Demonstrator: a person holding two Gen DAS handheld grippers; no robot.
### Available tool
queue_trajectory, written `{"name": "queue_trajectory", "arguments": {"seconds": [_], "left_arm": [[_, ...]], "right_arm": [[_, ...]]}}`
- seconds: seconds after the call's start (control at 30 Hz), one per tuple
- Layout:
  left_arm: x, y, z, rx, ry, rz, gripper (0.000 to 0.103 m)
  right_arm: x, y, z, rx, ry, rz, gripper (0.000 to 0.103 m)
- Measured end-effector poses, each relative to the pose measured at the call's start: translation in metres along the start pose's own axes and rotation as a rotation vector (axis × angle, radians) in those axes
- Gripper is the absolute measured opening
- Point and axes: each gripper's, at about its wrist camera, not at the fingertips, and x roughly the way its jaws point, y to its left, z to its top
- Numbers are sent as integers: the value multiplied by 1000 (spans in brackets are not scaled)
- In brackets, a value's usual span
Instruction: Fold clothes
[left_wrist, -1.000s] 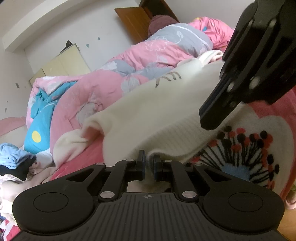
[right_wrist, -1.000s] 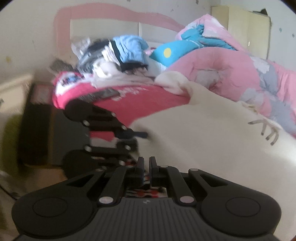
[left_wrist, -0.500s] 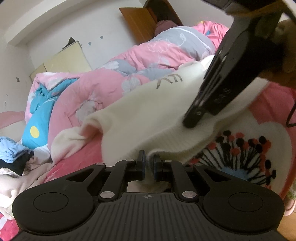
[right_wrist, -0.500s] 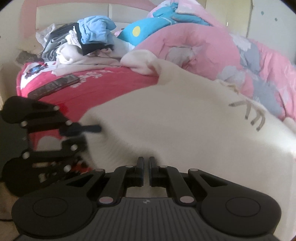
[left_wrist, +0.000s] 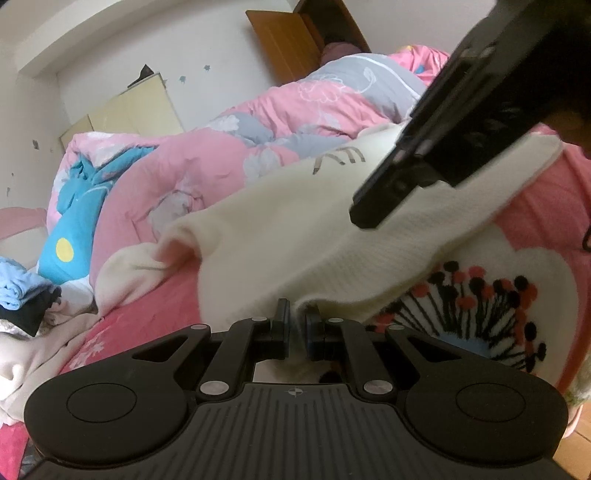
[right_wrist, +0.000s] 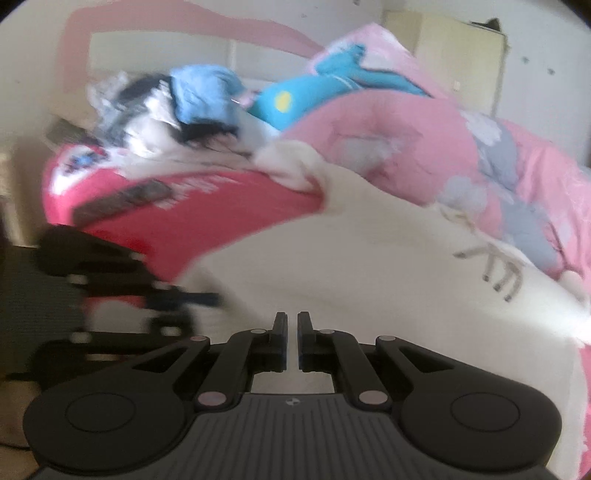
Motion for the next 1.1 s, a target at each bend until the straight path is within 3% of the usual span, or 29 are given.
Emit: {"name": "queue_trajectory", "arguments": {"seconds": [0.23, 0.63, 1.1], "left_arm": [[-4, 2, 4, -8, 27, 11, 13], [-25, 11, -3, 8, 81, 102, 20], [-26, 29, -5, -159, 129, 85, 20]], "right_arm": [[31, 3, -17, 13, 91, -5, 5], [34, -3, -18, 34, 79, 14, 5], [31, 4, -16, 0, 66, 3, 5]]}}
